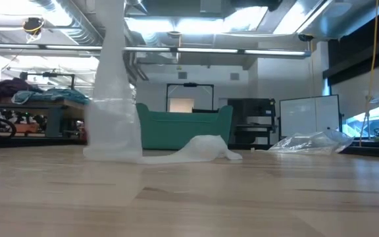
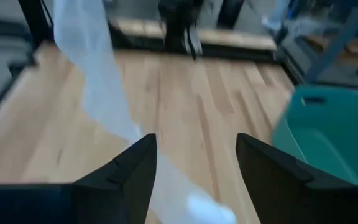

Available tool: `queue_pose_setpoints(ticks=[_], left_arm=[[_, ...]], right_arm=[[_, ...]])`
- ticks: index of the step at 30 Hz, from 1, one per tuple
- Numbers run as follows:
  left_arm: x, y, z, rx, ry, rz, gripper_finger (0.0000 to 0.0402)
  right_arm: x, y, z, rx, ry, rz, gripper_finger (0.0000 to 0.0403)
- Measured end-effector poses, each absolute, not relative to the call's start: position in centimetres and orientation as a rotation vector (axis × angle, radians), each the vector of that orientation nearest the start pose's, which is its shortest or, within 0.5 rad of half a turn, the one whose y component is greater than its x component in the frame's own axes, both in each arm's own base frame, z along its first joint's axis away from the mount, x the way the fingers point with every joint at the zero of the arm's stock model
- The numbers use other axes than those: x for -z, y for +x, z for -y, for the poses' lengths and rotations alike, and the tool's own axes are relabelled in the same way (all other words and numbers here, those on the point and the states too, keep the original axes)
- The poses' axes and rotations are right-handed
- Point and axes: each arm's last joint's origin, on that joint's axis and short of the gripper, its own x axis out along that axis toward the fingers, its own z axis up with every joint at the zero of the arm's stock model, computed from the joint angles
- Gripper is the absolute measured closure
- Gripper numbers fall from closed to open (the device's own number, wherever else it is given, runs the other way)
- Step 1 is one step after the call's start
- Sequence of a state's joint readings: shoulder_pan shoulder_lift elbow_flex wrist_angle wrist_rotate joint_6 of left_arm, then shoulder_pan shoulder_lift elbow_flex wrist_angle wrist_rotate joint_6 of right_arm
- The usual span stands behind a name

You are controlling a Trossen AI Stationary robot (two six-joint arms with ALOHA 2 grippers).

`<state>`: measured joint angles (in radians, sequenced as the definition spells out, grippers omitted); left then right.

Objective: Roll bandage
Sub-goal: Roll the bottom white bandage

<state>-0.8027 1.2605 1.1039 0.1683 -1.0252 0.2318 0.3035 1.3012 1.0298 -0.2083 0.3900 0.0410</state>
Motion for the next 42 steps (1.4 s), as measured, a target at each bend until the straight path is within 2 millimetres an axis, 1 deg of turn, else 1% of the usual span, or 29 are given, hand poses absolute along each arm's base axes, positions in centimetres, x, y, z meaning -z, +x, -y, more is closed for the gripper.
queue_pose_setpoints(ticks=[3,6,9,13,18,20,22,25,29,33,39,42], left_arm=[[-37.8,20.9,17.8,-0.24,0.203,-0.018,0.0357],[-37.3,20.9,18.0,-0.23,0.188,-0.038,0.0357],[-37.4,20.6,18.2,-0.219,0.169,-0.028,0.0357],[-37.4,20.4,18.4,-0.209,0.168,-0.025,0.0357],[-37.4,20.6,18.2,-0.218,0.172,-0.026,0.0357],[-37.4,20.9,17.9,-0.234,0.164,-0.027,0.0357],[-37.3,21.2,17.6,-0.25,0.156,-0.031,0.0357],[-37.1,21.6,17.5,-0.26,0.145,-0.039,0.0357],[-37.0,21.4,17.7,-0.252,0.122,-0.042,0.0357],[-37.0,21.2,17.9,-0.241,0.154,-0.046,0.0357],[-37.0,21.4,17.7,-0.247,0.179,-0.05,0.0357],[-37.0,21.4,17.7,-0.248,0.174,-0.049,0.0357]], right_arm=[[-29.9,28.5,-7.7,0.093,-0.11,-0.381,0.018],[-30.3,29.6,-8.0,0.099,-0.074,-0.275,0.018],[-30.7,30.9,-8.1,0.105,-0.026,-0.151,0.018],[-30.1,32.1,-8.8,0.012,0.043,-0.091,0.018],[-28.3,33.1,-9.5,-0.102,0.038,-0.151,0.018],[-27.9,33.4,-9.6,-0.124,0.04,-0.149,0.018],[-27.9,33.5,-9.7,-0.122,0.042,-0.137,0.018],[-27.9,33.5,-9.5,-0.074,0.039,-0.134,0.018],[-28.0,33.5,-9.3,-0.003,0.038,-0.117,0.018],[-28.1,33.5,-9.2,0.024,0.037,-0.11,0.018],[-28.1,33.5,-9.2,0.021,0.042,-0.113,0.018],[-27.7,33.7,-9.4,-0.021,0.077,-0.129,0.018]])
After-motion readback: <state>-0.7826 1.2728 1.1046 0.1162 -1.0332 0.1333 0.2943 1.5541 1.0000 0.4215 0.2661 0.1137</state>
